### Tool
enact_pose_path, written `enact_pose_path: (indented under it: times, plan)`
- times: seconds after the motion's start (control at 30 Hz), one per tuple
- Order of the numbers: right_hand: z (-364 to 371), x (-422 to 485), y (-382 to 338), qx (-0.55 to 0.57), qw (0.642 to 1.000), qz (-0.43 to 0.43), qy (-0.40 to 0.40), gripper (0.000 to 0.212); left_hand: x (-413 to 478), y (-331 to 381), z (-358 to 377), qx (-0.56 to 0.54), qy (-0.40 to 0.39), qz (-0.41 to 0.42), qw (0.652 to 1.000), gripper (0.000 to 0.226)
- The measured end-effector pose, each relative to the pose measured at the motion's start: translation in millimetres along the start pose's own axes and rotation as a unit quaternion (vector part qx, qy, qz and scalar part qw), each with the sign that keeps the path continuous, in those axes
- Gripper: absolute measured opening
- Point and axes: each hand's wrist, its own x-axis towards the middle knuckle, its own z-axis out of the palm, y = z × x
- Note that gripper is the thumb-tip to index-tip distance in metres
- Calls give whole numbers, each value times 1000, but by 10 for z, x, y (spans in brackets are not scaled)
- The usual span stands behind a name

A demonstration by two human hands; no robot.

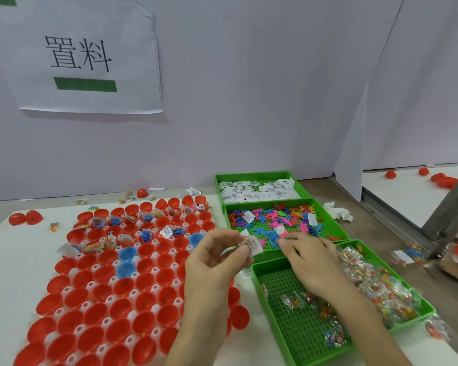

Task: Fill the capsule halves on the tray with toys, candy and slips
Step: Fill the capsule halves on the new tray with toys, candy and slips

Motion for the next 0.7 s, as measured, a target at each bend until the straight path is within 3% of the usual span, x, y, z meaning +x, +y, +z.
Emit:
enact_pose_path:
  times: [0.23, 0.4, 0.7]
  plan:
    - [-30, 25, 26, 71, 994, 8, 83, 39, -6, -12, -9, 33, 9, 2, 999, 16]
    - [20, 29, 2, -12, 1000, 10, 8, 49, 5, -10, -28, 34, 12, 11, 999, 15]
    - [75, 73, 39, 21, 999, 4, 30, 42, 12, -97, -8, 51, -3, 1, 999, 17]
